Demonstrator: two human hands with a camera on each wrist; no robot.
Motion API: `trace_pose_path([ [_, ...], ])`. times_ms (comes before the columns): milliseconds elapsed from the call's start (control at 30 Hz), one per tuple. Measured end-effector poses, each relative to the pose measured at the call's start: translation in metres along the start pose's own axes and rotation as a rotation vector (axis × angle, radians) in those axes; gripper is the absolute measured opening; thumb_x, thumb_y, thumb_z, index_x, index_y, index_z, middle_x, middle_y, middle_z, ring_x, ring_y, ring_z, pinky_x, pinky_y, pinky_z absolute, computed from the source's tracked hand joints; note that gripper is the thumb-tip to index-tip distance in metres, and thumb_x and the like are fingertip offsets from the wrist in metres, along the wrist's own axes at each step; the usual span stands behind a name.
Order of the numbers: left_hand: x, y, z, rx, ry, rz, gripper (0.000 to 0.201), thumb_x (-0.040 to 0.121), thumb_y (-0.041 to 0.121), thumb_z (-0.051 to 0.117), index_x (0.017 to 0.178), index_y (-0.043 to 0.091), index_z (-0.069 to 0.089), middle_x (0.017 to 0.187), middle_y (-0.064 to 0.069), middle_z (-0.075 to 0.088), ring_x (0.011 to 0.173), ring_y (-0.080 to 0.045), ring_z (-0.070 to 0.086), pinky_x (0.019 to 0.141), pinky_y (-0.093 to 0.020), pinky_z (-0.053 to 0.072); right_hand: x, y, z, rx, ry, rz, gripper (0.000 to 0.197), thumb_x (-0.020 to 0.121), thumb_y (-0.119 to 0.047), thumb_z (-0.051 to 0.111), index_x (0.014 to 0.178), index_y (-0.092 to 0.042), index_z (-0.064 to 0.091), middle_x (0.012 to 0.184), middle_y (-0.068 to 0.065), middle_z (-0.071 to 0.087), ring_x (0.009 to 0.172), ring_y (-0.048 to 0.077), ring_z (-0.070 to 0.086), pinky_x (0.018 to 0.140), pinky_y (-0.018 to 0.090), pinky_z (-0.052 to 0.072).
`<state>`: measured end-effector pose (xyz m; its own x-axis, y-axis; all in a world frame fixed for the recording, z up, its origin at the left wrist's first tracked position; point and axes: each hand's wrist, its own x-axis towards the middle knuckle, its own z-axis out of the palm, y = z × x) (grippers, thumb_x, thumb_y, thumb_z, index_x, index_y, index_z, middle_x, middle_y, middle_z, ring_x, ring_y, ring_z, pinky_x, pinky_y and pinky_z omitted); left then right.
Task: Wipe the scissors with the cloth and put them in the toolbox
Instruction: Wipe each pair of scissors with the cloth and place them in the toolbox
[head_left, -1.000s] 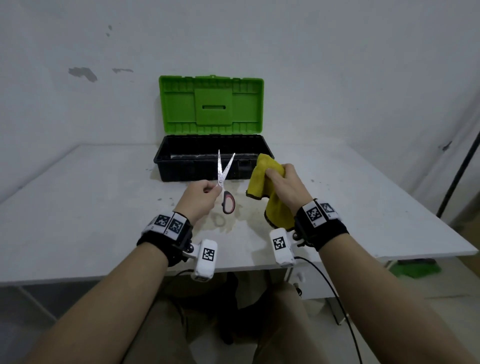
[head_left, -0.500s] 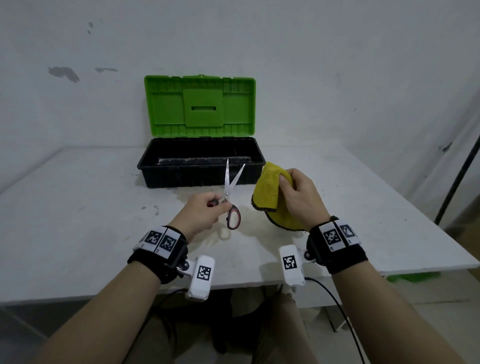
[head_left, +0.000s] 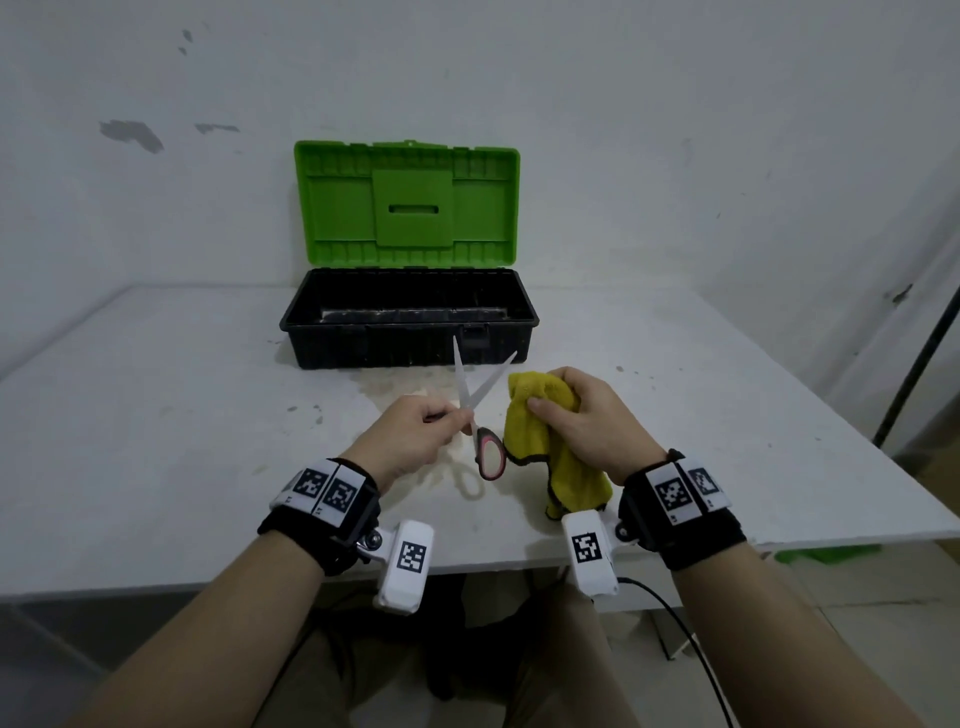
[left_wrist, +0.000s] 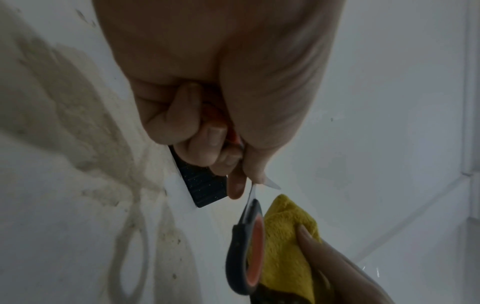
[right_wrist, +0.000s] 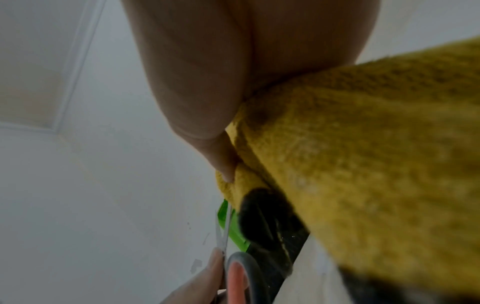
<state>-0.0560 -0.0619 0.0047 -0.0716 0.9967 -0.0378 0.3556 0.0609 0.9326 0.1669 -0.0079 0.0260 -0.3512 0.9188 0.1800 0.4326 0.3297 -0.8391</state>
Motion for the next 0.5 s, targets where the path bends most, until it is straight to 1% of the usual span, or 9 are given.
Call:
trace_pose_path([
  [100,-0.002,-0.002,0.002,0.03,0.023,0.018,0.029,0.097,0.036,0.061,0.088,0.014,0.076,0.062,0.005,0.048,0.051,-0.008,0.039,0.047,-0.019,0.034,-0.003,-0.001,0.001,-0.099,0.021,-0.076,0.012,0.093,-0.031,0.059,0.102,-0.023,0.056,0.092,-0.006,0.065,0.084,0.008,0.061,0.073,0.025,0.048],
  [167,-0.003,-0.004,0.004,0.055,0.043,0.031,0.029,0.096,0.039,0.062,0.085,0.016,0.077,0.061,0.008,0.052,0.053,-0.007,0.044,0.053,-0.021,0.038,-0.004,-0.006,0.002,-0.171,0.051,-0.116,0.011,0.096,-0.031,0.054,0.103,-0.023,0.051,0.087,-0.006,0.063,0.076,0.007,0.06,0.063,0.017,0.044],
  [200,-0.004,-0.004,0.005,0.067,0.05,0.037,0.029,0.095,0.04,0.062,0.084,0.017,0.077,0.061,0.009,0.053,0.054,-0.007,0.045,0.055,-0.023,0.039,-0.005,-0.009,0.003,-0.192,0.06,-0.135,0.011,0.097,-0.029,0.051,0.104,-0.021,0.048,0.084,-0.004,0.062,0.072,0.008,0.06,0.057,0.014,0.042],
  [233,-0.004,-0.004,0.006,0.083,0.054,0.044,0.029,0.095,0.041,0.063,0.083,0.019,0.076,0.062,0.009,0.054,0.055,-0.008,0.047,0.057,-0.025,0.04,-0.006,-0.012,0.004,-0.213,0.062,-0.166,0.011,0.099,-0.028,0.048,0.105,-0.02,0.045,0.082,-0.003,0.061,0.069,0.01,0.059,0.055,0.014,0.042],
  [267,-0.005,-0.003,0.008,0.101,0.056,0.054,0.029,0.094,0.042,0.063,0.082,0.019,0.076,0.061,0.01,0.055,0.055,-0.007,0.047,0.058,-0.026,0.04,-0.007,-0.016,0.006,-0.241,0.058,-0.204,0.011,0.099,-0.028,0.045,0.106,-0.02,0.042,0.081,-0.002,0.06,0.068,0.011,0.058,0.055,0.016,0.042],
  [300,-0.006,-0.002,0.01,0.117,0.056,0.063,0.029,0.094,0.043,0.063,0.081,0.02,0.076,0.059,0.011,0.055,0.054,-0.007,0.047,0.058,-0.026,0.04,-0.009,-0.019,0.009,-0.272,0.05,-0.239,0.011,0.1,-0.028,0.043,0.107,-0.021,0.041,0.083,-0.001,0.059,0.07,0.01,0.056,0.058,0.019,0.043],
  [367,-0.009,0.003,0.014,0.151,0.056,0.086,0.03,0.094,0.043,0.062,0.081,0.02,0.075,0.059,0.011,0.055,0.054,-0.006,0.047,0.059,-0.027,0.038,-0.011,-0.02,0.015,-0.346,0.021,-0.286,0.015,0.099,-0.032,0.039,0.109,-0.021,0.042,0.092,-0.002,0.056,0.078,0.01,0.054,0.069,0.027,0.047],
  [433,-0.009,0.006,0.017,0.186,0.055,0.109,0.03,0.095,0.043,0.062,0.081,0.019,0.075,0.064,0.006,0.057,0.059,-0.009,0.049,0.06,-0.027,0.039,-0.012,-0.017,0.02,-0.454,-0.026,-0.327,0.024,0.099,-0.033,0.035,0.113,-0.017,0.046,0.103,0.001,0.054,0.089,0.016,0.053,0.078,0.034,0.048],
  [500,-0.009,0.007,0.018,0.19,0.048,0.119,0.029,0.096,0.04,0.061,0.081,0.019,0.076,0.068,0.005,0.059,0.065,-0.011,0.053,0.062,-0.027,0.04,-0.013,-0.009,0.024,-0.5,-0.052,-0.367,0.029,0.098,-0.037,0.035,0.115,-0.018,0.049,0.105,0.0,0.052,0.092,0.018,0.053,0.08,0.039,0.049],
])
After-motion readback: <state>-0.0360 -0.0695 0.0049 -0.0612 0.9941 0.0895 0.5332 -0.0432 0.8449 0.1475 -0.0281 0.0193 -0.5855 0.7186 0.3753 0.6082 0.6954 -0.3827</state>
